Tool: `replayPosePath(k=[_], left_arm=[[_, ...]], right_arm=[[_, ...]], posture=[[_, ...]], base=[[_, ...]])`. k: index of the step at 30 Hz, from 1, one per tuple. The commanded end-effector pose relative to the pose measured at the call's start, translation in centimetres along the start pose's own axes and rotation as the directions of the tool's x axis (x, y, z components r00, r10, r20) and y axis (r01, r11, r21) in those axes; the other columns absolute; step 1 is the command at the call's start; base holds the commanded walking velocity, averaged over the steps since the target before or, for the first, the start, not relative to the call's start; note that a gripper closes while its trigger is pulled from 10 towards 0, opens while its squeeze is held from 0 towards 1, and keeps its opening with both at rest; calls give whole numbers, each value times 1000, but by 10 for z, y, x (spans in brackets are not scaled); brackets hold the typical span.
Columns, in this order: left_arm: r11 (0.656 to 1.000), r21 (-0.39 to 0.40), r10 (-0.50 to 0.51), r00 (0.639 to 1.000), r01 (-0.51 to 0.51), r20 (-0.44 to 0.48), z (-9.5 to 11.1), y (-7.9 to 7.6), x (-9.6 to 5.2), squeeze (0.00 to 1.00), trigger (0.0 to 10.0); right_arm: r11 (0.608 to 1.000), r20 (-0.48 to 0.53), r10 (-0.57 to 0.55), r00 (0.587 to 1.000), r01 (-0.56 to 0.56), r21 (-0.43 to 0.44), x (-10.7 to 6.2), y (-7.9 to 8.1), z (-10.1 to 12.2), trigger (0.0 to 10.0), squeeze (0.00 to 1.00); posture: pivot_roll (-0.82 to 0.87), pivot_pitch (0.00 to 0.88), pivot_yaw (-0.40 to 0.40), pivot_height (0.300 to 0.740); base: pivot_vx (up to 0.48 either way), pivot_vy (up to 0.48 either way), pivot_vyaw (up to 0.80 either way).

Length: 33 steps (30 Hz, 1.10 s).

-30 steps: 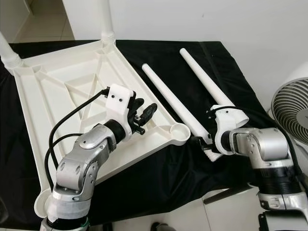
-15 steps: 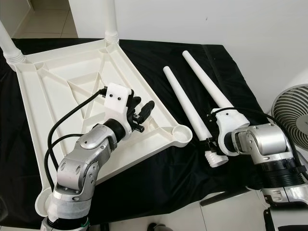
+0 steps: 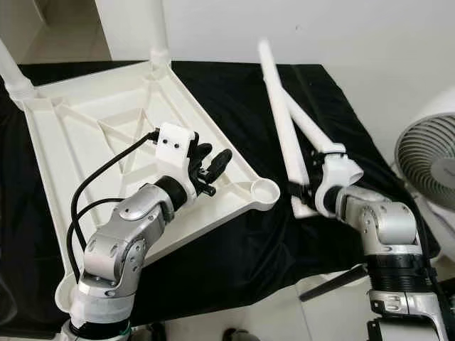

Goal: Building children table

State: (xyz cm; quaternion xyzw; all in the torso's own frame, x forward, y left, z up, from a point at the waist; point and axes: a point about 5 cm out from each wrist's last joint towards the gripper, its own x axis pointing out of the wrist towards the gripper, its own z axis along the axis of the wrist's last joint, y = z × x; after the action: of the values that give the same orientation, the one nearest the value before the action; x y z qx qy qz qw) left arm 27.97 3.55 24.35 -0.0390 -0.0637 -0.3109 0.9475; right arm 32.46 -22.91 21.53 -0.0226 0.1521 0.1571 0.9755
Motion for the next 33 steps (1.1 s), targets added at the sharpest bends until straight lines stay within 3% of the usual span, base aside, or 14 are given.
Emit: replayPosePath(k=[1, 9, 12, 15, 21, 22, 27, 33], left_arm=[[996, 17, -86, 996, 86, 6, 1, -2, -1, 0, 10000], [992, 47, -121, 993, 121, 9, 3, 5, -2, 0, 10000], [990, 32, -142, 988, 140, 53, 10, 11, -2, 0, 10000], [978, 29, -206, 976, 204, 64, 15, 11, 1, 0, 10000], [968, 17, -252, 966, 251, 63, 15, 10, 3, 0, 10000], [964, -32, -263, 963, 266, 64, 13, 9, 4, 1000, 10000], [956, -96, -270, 960, 277, 80, 12, 7, 4, 1000, 10000], [956, -108, -266, 961, 273, 75, 11, 7, 4, 1000, 10000]], right_arm=[[999, 77, -4, 997, 7, -39, -4, -6, 23, 10000, 0], [1000, 167, 19, 986, -16, -23, -6, -7, 40, 10000, 0], [998, 301, 12, 953, -27, 48, -6, 8, 28, 10000, 0], [999, 372, -5, 928, -14, 48, -1, 17, 21, 10000, 0], [996, 410, -12, 912, -27, 89, 5, 24, 15, 10000, 0], [994, 435, -15, 900, -34, 104, 5, 27, 13, 10000, 0], [987, 483, -20, 876, -60, 151, 6, 38, 5, 10000, 0], [986, 495, 4, 869, -86, 144, 5, 47, -1, 10000, 0]], posture=[[-43, 147, 1, 740], [-39, 127, -1, 740], [-20, 96, -12, 740], [-6, 68, -14, 740], [-1, 51, -16, 740], [0, 39, -20, 740], [-10, 37, -14, 740], [-11, 41, -12, 740]], base=[[0, 0, 0], [0, 0, 0], [0, 0, 0], [0, 0, 0], [0, 0, 0], [0, 0, 0], [0, 0, 0], [0, 0, 0]])
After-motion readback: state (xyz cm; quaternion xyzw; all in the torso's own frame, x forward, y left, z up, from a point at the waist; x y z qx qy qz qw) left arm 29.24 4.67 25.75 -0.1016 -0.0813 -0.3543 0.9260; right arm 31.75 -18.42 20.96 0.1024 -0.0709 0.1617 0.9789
